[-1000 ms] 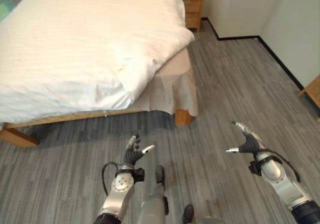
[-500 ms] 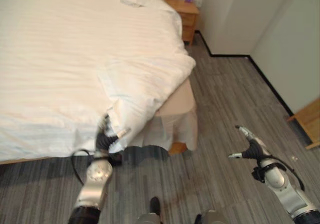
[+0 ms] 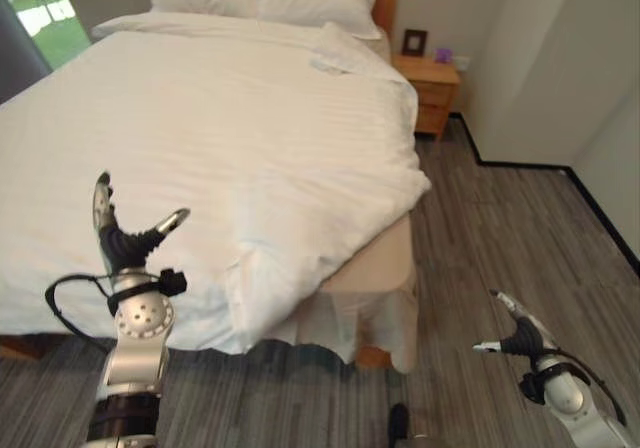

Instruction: Making the bed.

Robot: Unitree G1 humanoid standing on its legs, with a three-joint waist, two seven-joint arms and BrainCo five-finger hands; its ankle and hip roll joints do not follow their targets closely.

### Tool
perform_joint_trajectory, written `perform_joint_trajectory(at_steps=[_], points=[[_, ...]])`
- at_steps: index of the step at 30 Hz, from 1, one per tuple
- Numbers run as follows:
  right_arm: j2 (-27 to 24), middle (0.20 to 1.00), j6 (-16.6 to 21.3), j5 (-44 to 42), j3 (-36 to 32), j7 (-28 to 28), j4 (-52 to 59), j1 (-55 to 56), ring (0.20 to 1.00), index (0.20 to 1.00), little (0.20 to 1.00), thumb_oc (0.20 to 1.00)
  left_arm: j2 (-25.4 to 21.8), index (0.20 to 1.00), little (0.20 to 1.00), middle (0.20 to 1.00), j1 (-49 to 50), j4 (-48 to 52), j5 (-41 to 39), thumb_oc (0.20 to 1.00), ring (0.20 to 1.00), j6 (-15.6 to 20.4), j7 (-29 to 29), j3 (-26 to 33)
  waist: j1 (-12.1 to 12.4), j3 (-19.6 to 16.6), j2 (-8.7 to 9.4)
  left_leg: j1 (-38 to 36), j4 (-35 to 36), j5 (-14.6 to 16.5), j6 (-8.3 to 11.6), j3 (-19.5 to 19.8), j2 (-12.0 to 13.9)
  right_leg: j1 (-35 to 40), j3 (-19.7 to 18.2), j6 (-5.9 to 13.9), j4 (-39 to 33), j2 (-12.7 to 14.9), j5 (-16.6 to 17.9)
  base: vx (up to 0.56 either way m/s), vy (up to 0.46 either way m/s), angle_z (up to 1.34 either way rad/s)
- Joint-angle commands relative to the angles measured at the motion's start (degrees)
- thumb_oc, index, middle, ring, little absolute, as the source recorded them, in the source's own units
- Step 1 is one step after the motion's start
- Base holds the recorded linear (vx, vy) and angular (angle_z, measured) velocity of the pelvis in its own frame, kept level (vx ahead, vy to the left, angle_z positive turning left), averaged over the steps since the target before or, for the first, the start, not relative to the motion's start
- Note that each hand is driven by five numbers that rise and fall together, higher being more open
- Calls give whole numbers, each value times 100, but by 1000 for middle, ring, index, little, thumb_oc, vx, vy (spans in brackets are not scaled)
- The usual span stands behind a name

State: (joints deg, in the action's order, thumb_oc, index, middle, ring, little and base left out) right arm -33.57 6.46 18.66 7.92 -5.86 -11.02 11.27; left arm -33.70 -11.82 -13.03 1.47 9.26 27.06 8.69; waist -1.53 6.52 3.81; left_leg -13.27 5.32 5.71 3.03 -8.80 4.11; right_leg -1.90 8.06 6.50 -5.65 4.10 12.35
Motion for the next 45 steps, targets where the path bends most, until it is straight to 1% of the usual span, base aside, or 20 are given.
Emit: perform_joint_trajectory(at_steps=[1, 4, 5, 6, 7, 12, 14, 15, 18, 21, 26, 28, 33, 34, 35, 36, 38, 41, 44, 45], points=[[-274, 1000, 249, 112, 114, 153, 303, -18, 1000, 1000, 1000, 1000, -645, 1000, 1000, 1000, -1019, -822, 443, 1000, 1000, -106, 28, -412, -330, -37, 42, 458, -32, -110, 2, -201, 67, 310, 99, 518, 65, 518, -725, 176, -20, -20], [-422, 1000, 261, 164, 186, 228, 343, 57, 1000, 1000, 1000, 1000, -994, 1000, 1000, 1000, -1689, -1659, 790, 1000, 1000, -512, 60, -783, -497, -28, -3, 554, -32, -128, 37, -286, 102, 196, 40, 540, 65, 481, -717, 99, -21, -29], [-476, 1000, 297, 211, 211, 251, 339, 87, 1000, 1000, 1000, 1000, -1145, 1000, 1000, 1000, -2160, -2343, 1091, 1000, 1000, -789, 114, -1007, -592, 8, -1, 677, -32, -142, 60, -351, 136, 42, -1, 555, 65, 443, -708, 52, -26, -43], [-467, 1000, 298, 211, 203, 250, 337, 82, 1000, 1000, 1000, 1000, -1147, 1000, 1000, 1000, -2209, -2384, 1091, 1000, 1000, -781, 122, -1038, -581, -1, 1, 697, -32, -143, 62, -355, 139, 20, -5, 553, 65, 441, -705, 16, -29, -47], [-484, 1000, 306, 243, 226, 253, 321, 107, 1000, 1000, 1000, 1000, -1163, 1000, 1000, 1000, -2366, -2682, 1133, 1000, 1000, -888, 156, -1086, -626, 20, 5, 754, -32, -156, 72, -380, 156, -51, -38, 552, 65, 415, -705, 12, -22, -37], [-451, 1000, 330, 384, 432, 181, 132, 86, 1000, 1000, 1000, 1000, -1310, 1000, 1000, 1000, -3013, -3811, 1136, 1000, 1000, -1134, 307, -1344, -712, 73, 38, 1023, -32, -189, 79, -439, 205, -339, -179, 543, 65, 323, -713, 21, -28, -18], [-431, 1000, 335, 408, 473, 170, 98, 68, 1000, 1000, 1000, 1000, -1333, 1000, 1000, 1000, -3167, -3977, 1159, 1000, 1000, -1165, 312, -1422, -711, 95, 56, 1078, -32, -204, 85, -445, 221, -393, -194, 535, 65, 314, -712, 25, -30, -20], [-438, 1000, 389, 380, 569, 142, 84, 41, 1000, 1000, 1000, 1000, -1380, 1000, 1000, 1000, -3428, -4413, 1204, 1000, 1000, -1181, 384, -1615, -742, 151, 67, 1162, -32, -227, 86, -423, 223, -470, -239, 525, 65, 299, -707, 8, -23, -11], [-489, 1000, 416, 284, 746, 60, -26, -132, 1000, 1000, 1000, 1000, -1514, 1000, 1000, 1000, -3890, -4933, 1083, 1000, 1000, -1212, 500, -1880, -788, 305, 102, 1381, -32, -291, 88, -395, 228, -686, -258, 529, 65, 271, -670, -28, -24, -4], [-431, 1000, 411, 296, 896, 1, -133, -265, 1000, 1000, 1000, 1000, -1699, 1000, 1000, 1000, -4225, -5022, 1196, 1000, 1000, -1280, 572, -2129, -762, 398, 144, 1619, -32, -354, 93, -383, 249, -905, -274, 534, 65, 241, -627, -21, -37, -6], [-423, 1000, 430, 208, 1013, -88, -163, -481, 1000, 1000, 1000, 1000, -1782, 1000, 1000, 1000, -4762, -5307, 1271, 1000, 1000, -1397, 590, -2459, -738, 638, 225, 1989, -32, -507, 105, -262, 277, -1206, -231, 504, 65, 219, -573, -44, -39, 3], [-416, 1000, 457, 150, 1023, -125, -170, -529, 1000, 1000, 1000, 1000, -1716, 1000, 1000, 1000, -4821, -5572, 1325, 1000, 1000, -1429, 563, -2537, -745, 726, 264, 2171, -32, -572, 115, -205, 301, -1355, -195, 504, 65, 210, -548, -63, -35, 8], [-325, 1000, 444, 89, 1089, -195, -212, -636, 1000, 1000, 1000, 1000, -1505, 1000, 1000, 1000, -4836, -6053, 1040, 1000, 1000, -1376, 365, -2489, -758, 835, 320, 2545, -32, -691, 145, -111, 343, -1658, -121, 489, 65, 201, -520, -51, -38, 6], [-321, 1000, 414, 106, 1081, -200, -135, -701, 1000, 1000, 1000, 1000, -1430, 843, 843, 843, -4800, -6152, 957, 843, 843, -1356, 307, -2459, -746, 838, 322, 2586, -32, -695, 146, -107, 345, -1690, -113, 488, 65, 206, -524, -5, -19, 7], [-322, 1000, 401, 82, 1031, -159, -43, -683, 1000, 1000, 1000, 1000, -1383, 507, 507, 507, -4730, -6200, 855, 507, 507, -1325, 219, -2404, -736, 838, 311, 2560, -32, -651, 148, -105, 361, -1665, -114, 490, 65, 199, -559, 0, 0, 0], [-355, 1000, 390, 79, 1003, -131, 28, -657, 1000, 1000, 1000, 1000, -1336, 200, 200, 200, -4684, -6229, 774, 200, 200, -1292, 169, -2354, -735, 826, 318, 2564, -32, -680, 145, -112, 349, -1670, -121, 484, 65, 212, -545, 0, 0, 0], [-424, 1000, 408, 26, 932, -59, 153, -576, 1000, 1000, 1000, 1000, -1125, 200, 200, 200, -4598, -6245, 537, 200, 200, -1226, 41, -2241, -734, 788, 303, 2463, -32, -638, 149, -137, 341, -1593, -123, 475, 65, 226, -587, 0, 0, 0], [-556, 1000, 429, -59, 814, -9, 303, -449, 1000, 1000, 1000, 1000, -734, 200, 200, 200, -4526, -5921, 457, 200, 200, -1119, -55, -2310, -748, 702, 231, 2243, -32, -556, 132, -178, 289, -1398, -134, 448, 65, 260, -647, 4, 30, -3], [-628, 1000, 425, -56, 808, -12, 289, -439, 1000, 1000, 1000, 1000, -185, 200, 200, 200, -4453, -5117, 298, 200, 200, -927, -36, -2421, -755, 576, 115, 1973, -32, -441, 103, -218, 223, -1121, -121, 453, 65, 306, -714, 34, 67, 10], [-607, 1000, 390, -23, 829, -16, 235, -463, 1000, 1000, 1000, 1000, 23, 200, 200, 200, -4391, -4605, 259, 200, 200, -887, 7, -2463, -755, 516, 90, 1902, -32, -445, 81, -212, 183, -1033, -115, 449, 65, 337, -709, 18, 67, 22]])
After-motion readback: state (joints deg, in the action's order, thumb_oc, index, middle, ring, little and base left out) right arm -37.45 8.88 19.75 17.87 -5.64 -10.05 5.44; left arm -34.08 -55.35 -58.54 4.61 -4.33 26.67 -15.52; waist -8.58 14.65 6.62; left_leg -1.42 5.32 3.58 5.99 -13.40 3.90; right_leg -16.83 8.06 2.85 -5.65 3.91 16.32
